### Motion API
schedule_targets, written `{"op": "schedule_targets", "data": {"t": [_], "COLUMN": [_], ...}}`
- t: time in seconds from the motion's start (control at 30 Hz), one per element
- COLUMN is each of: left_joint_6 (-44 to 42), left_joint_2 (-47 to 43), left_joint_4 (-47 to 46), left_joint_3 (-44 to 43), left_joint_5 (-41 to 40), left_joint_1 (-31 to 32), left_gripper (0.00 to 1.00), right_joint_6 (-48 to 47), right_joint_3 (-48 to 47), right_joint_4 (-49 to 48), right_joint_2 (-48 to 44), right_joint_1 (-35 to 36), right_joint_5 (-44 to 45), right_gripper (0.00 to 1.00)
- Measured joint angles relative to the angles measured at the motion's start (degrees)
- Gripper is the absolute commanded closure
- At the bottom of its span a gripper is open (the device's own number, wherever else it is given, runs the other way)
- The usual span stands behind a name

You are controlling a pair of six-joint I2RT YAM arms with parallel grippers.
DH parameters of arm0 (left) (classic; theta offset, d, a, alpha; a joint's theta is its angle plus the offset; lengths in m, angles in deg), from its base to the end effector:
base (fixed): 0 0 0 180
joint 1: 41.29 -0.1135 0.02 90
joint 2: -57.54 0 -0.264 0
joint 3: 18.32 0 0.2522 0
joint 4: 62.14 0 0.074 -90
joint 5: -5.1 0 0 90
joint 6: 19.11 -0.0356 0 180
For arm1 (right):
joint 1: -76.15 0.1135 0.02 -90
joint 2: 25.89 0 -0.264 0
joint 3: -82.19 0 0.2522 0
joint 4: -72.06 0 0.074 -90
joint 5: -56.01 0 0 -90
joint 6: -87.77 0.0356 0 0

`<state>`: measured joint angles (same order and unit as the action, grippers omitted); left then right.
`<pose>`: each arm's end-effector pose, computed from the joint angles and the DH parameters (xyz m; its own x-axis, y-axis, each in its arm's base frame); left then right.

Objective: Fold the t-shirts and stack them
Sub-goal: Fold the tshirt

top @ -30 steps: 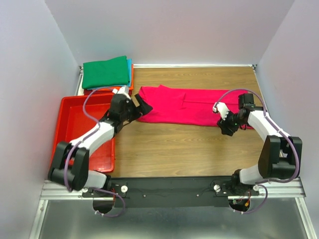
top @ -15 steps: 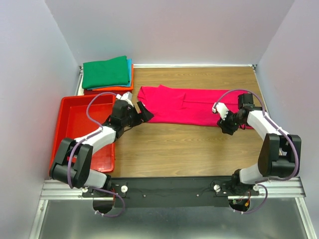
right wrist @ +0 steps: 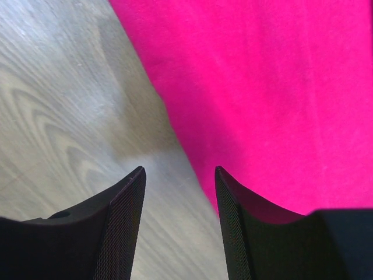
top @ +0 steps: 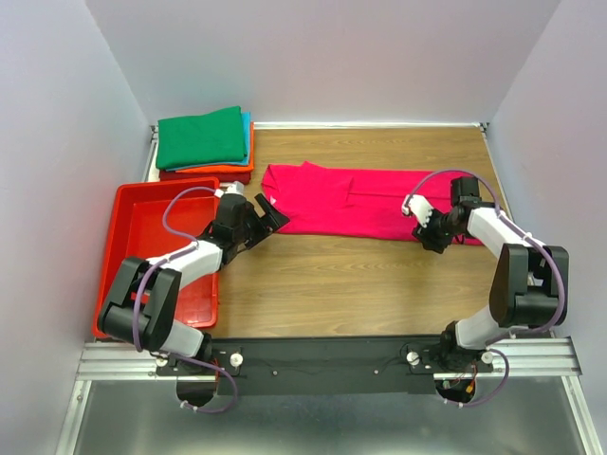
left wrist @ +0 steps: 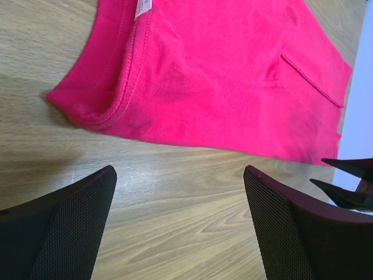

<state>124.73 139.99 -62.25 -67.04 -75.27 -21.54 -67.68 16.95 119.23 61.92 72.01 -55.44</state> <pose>0.2671 -0.1022 0.1748 -0.6823 -0.6008 -0.4166 -0.1468 0.6708 -0.7270 0.2801 -0.0072 0.1800 -0.3350 -0.8246 -0.4559 -0.8757 0.4511 -0.1724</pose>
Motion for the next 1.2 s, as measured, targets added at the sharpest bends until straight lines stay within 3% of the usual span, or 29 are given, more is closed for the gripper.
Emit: {"op": "schedule_targets", "data": {"t": [0.17, 0.3, 0.37, 0.4, 0.5, 0.67, 0.8, 0.83, 0.87, 0.9, 1.0, 1.1, 1.2], "left_joint_6": [-1.9, -5.9, -7.63, -8.57, -11.93, -17.49, -21.14, -22.4, -23.52, -24.52, -28.63, -33.57, -37.09], "left_joint_2": [-3.72, -15.54, -21.31, -22.97, -24.46, -23.41, -23.37, -23.32, -23.28, -23.21, -22.86, -22.88, -23.61], "left_joint_4": [0.94, 0.79, -0.46, -0.79, -0.92, 2.32, 4.07, 4.35, 4.66, 4.96, 5.99, 7.17, 7.78], "left_joint_3": [0.35, 0.7, 0.63, 0.52, -0.55, -2.38, -3.56, -3.98, -4.39, -4.79, -6.43, -8.17, -8.87], "left_joint_5": [-0.66, -2.36, -3.19, -3.26, -2.19, 1.14, 3.91, 4.9, 5.75, 6.4, 9.6, 11.69, 11.85], "left_joint_1": [-0.02, -1.03, -3.1, -4.59, -9.86, -13.9, -14.19, -14.23, -14.23, -14.29, -14.38, -14.38, -14.38], "left_gripper": [0.05, 0.02, 0.02, 0.02, 0.02, 0.06, 0.1, 0.11, 0.12, 0.13, 0.15, 0.15, 0.15], "right_joint_6": [-2.6, -3.3, -3.78, -4.15, -4.33, -5.95, -8.79, -9.29, -9.73, -10.01, -8.87, -4.52, 2.67], "right_joint_3": [-0.57, -2.49, -2.51, -2.49, -2.27, 1.25, 9.27, 10.91, 12.79, 14.05, 15.02, 10.54, 0.2], "right_joint_4": [-1.7, -2.99, -3.41, -3.54, -3.85, -6.12, -3.43, -1.97, -0.11, 1.49, 5.64, 8.28, 9.01], "right_joint_2": [3.32, 6.4, 6.75, 6.78, 6.97, 4.35, -4.46, -6.86, -9.35, -11.39, -15.98, -16.83, -11.28], "right_joint_1": [0.02, 0.02, 0.02, 0.02, 0.15, 0.46, 0.44, 0.44, 0.44, 0.44, 0.44, 0.44, 0.44], "right_joint_5": [0.22, 0.74, 0.87, 1.18, 2.27, 4.57, 9.68, 10.78, 12.04, 12.87, 14.14, 12.15, 5.64], "right_gripper": [0.5, 0.59, 0.69, 0.8, 0.99, 1.0, 0.99, 0.93, 0.79, 0.54, 0.27, 0.23, 0.23]}}
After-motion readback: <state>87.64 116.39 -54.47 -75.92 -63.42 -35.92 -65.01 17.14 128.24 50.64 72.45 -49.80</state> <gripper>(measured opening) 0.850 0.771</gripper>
